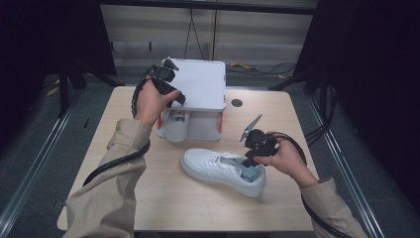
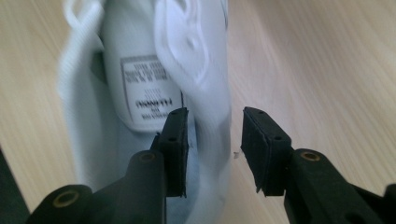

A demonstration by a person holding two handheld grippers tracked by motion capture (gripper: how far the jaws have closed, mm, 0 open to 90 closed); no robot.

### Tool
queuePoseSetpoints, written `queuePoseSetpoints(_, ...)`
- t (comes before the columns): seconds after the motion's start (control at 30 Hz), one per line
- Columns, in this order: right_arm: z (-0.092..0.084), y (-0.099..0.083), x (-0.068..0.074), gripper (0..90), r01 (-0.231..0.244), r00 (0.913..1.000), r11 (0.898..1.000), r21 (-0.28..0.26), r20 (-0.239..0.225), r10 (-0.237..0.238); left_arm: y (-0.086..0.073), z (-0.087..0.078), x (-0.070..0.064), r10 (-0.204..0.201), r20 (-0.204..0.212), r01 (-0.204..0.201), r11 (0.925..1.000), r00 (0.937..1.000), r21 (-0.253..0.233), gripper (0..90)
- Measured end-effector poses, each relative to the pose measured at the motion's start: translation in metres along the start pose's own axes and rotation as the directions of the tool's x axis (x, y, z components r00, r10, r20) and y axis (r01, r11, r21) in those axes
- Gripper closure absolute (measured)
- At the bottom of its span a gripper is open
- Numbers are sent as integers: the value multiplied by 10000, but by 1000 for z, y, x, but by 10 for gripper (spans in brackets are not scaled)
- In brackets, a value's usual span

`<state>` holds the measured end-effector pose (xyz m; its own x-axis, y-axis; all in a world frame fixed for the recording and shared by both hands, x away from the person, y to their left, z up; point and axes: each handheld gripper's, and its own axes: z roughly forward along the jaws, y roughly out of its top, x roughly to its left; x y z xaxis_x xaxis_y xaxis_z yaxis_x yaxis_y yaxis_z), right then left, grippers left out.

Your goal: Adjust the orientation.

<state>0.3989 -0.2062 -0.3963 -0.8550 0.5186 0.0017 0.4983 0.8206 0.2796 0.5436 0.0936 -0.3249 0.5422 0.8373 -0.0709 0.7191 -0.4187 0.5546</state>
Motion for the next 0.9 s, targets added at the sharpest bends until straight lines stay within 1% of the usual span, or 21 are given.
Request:
queuePoseSetpoints(0.03, 8, -1, 1, 621, 122, 9999, 9994, 312, 98, -125, 0, 0, 0, 13, 6, -13, 10000, 10000, 11, 283)
queuePoseSetpoints(0.1, 12, -1, 1, 633, 191, 9998, 9990, 398, -3, -191, 0, 0, 0, 16, 9, -16, 10000, 10000, 8, 283)
queuePoseSetpoints(0.13, 18, -2, 2, 708, 143, 9998, 9986, 517, 146, -150, 0, 0, 0, 26, 21, -26, 10000, 10000, 4, 282)
queuePoseSetpoints(0.17, 18, -2, 2, 708, 143, 9998, 9986, 517, 146, -150, 0, 0, 0, 42, 29, -42, 10000, 10000, 4, 282)
queuePoseSetpoints(0.23, 18, 0, 1, 739, -86, 9999, 9981, 607, 154, 77, 0, 0, 1, 82, 57, -82, 10000, 10000, 10, 282)
queuePoseSetpoints(0.27, 17, 1, 1, 765, -407, 9991, 9969, 678, 117, 400, 0, 0, 1, 79, 51, -79, 10000, 10000, 3, 282)
queuePoseSetpoints(0.3, 17, 1, 1, 765, -407, 9991, 9969, 678, 117, 400, 0, 0, 1, 79, 51, -79, 10000, 10000, 3, 281)
queuePoseSetpoints(0.33, 16, 2, 2, 786, -474, 9984, 9969, 635, 335, 454, 0, 0, 1, 92, 75, -92, 10000, 9999, 29, 281)
queuePoseSetpoints(0.37, 16, 2, 2, 786, -474, 9984, 9969, 635, 335, 454, 0, 0, 1, 92, 75, -92, 10000, 9999, 29, 281)
queuePoseSetpoints(0.43, 12, 2, 2, 797, -737, 9970, 9964, 422, 260, 726, 1, 0, 1, 67, 81, -68, 10000, 9999, 24, 281)
queuePoseSetpoints(0.47, 7, 3, 1, 805, -1153, 9933, 9932, 160, 130, 1151, 1, 0, 1, 82, 89, -82, 10000, 9999, 23, 279)
queuePoseSetpoints(0.57, 2, 5, 0, 808, -1103, 9937, 9939, 23, 185, 1102, 1, 0, 1, 64, 98, -65, 10000, 9999, 49, 278)
queuePoseSetpoints(0.6, -1, 7, 0, 809, -1310, 9912, 9914, -42, 193, 1310, 2, 0, 1, 49, 97, -50, 9999, 9999, 111, 277)
queuePoseSetpoints(0.67, -6, 11, -1, 811, -1306, 9912, 9914, -95, 224, 1307, 3, 0, 2, 123, 105, -125, 9997, 9999, 195, 276)
queuePoseSetpoints(0.7, -11, 14, -1, 812, -1621, 9868, 9866, -209, 33, 1622, 3, 1, 2, 106, 117, -108, 9997, 9999, 229, 274)
queuePoseSetpoints(0.73, -12, 15, -2, 812, -1725, 9850, 9846, -268, 40, 1727, 3, 1, 2, 107, 122, -110, 9996, 9999, 243, 273)
queuePoseSetpoints(0.77, -13, 16, -3, 812, -1756, 9844, 9837, -375, 69, 1760, 3, 1, 2, 107, 122, -110, 9996, 9999, 243, 272)
queuePoseSetpoints(0.8, -14, 18, -3, 813, -1778, 9837, 9833, -393, 205, 1787, 4, 1, 2, 102, 123, -105, 9996, 9999, 251, 271)
queuePoseSetpoints(0.83, -14, 18, -3, 813, -1778, 9837, 9833, -393, 205, 1787, 4, 1, 2, 102, 123, -105, 9996, 9999, 251, 271)
queuePoseSetpoints(0.87, -15, 21, -5, 813, -2006, 9787, 9785, -486, 353, 2024, 4, 1, 2, 110, 123, -113, 9996, 9999, 265, 271)
queuePoseSetpoints(0.9, -15, 21, -5, 813, -2006, 9787, 9785, -486, 353, 2024, 4, 1, 2, 110, 123, -113, 9996, 9999, 265, 271)
